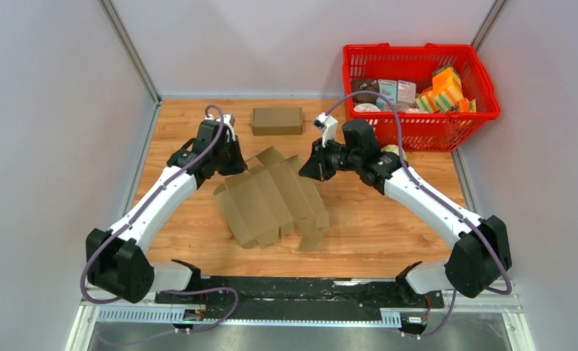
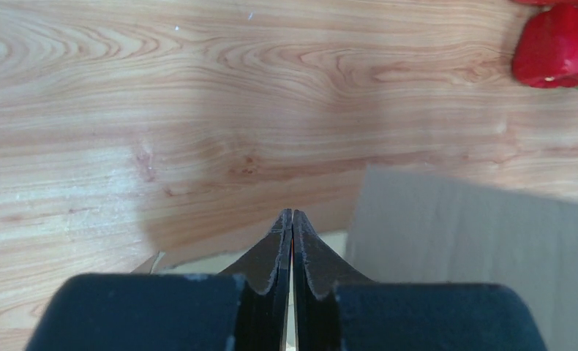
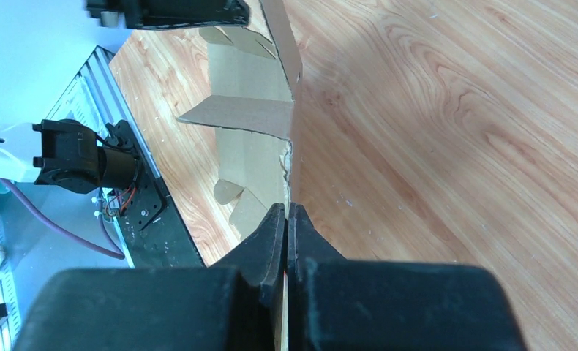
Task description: Fold the paper box
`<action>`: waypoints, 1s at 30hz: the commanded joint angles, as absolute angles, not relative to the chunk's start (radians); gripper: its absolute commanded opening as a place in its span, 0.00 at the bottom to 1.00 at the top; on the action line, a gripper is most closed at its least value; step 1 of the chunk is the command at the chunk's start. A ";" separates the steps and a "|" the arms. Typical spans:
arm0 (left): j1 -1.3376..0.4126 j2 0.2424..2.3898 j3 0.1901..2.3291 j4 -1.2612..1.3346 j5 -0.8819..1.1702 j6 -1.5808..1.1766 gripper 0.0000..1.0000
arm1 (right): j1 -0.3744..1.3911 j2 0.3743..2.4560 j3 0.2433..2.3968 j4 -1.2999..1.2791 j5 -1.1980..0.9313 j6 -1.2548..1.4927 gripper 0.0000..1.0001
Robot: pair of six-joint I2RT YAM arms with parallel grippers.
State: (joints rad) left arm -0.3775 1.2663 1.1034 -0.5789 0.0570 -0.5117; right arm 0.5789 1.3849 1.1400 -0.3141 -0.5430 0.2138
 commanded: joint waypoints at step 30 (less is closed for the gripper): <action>-0.459 1.242 0.949 -0.319 0.153 -0.638 0.04 | 0.572 1.394 1.126 -0.172 -0.638 0.304 0.00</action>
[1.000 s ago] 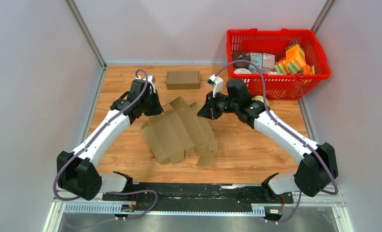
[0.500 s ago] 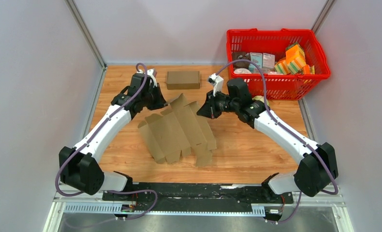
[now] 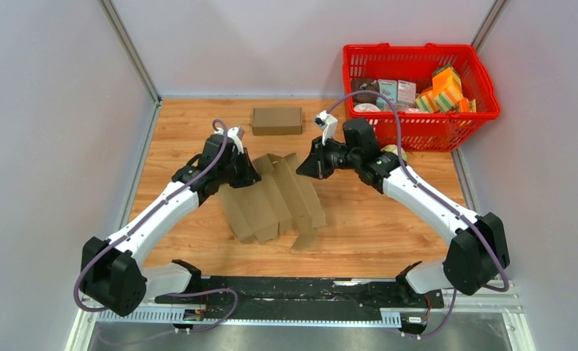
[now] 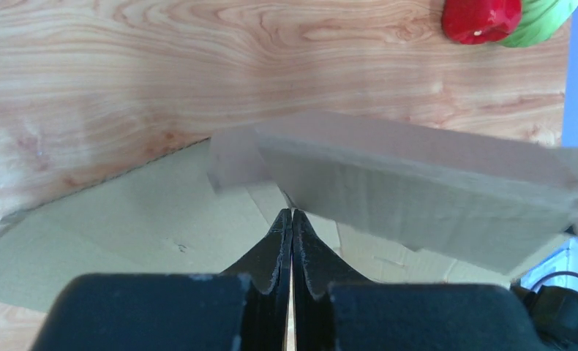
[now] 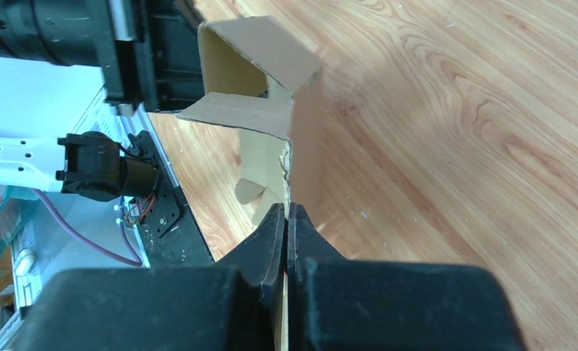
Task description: Fold the paper box
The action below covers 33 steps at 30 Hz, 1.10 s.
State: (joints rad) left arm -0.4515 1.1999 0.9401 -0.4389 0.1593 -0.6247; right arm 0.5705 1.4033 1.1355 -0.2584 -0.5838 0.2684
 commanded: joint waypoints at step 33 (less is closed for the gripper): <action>-0.577 1.276 1.176 -0.267 0.299 -0.223 0.48 | 0.621 1.664 1.540 -0.710 -0.376 -0.098 0.00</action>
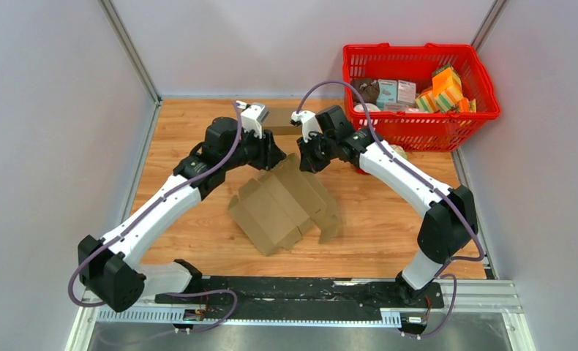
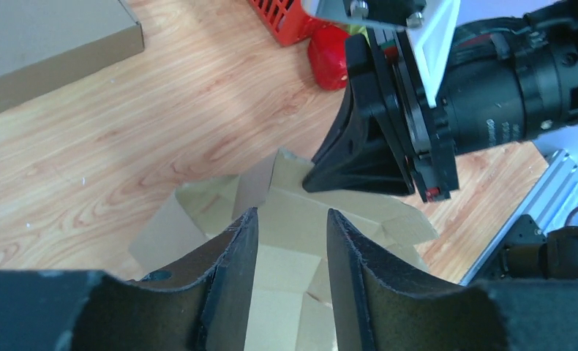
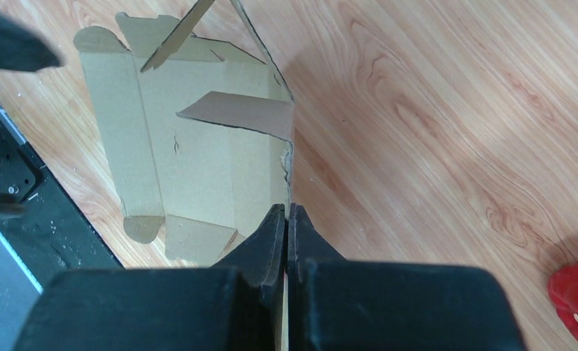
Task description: Fold the paper box
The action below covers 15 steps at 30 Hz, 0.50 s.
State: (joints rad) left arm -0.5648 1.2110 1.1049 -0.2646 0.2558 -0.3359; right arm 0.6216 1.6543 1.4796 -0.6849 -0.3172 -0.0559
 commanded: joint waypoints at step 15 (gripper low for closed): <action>-0.586 1.373 1.184 -0.241 0.233 -0.132 0.46 | 0.623 1.658 1.543 -0.701 -0.465 -0.087 0.00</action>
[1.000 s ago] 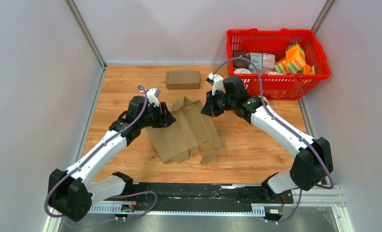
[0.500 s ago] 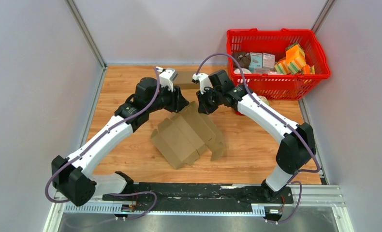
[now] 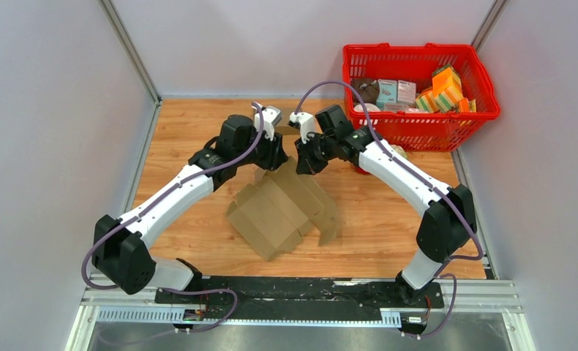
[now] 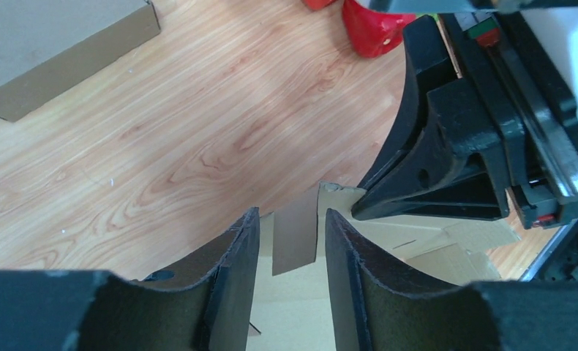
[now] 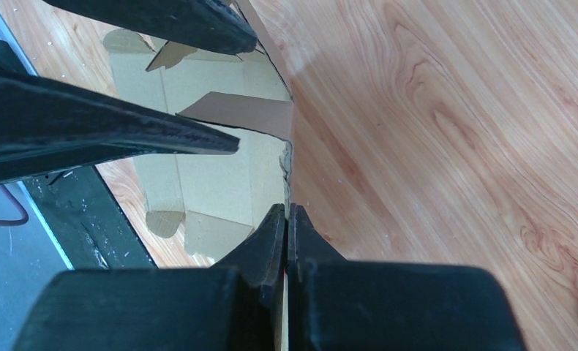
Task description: Fold the paper box
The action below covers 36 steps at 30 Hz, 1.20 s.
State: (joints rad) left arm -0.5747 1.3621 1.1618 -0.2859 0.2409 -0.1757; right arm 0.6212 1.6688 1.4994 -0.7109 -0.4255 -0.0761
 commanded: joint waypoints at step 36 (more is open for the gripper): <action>-0.738 1.359 0.996 -0.003 -0.518 -0.515 0.00 | 0.571 1.546 1.431 -0.650 -0.129 1.590 0.95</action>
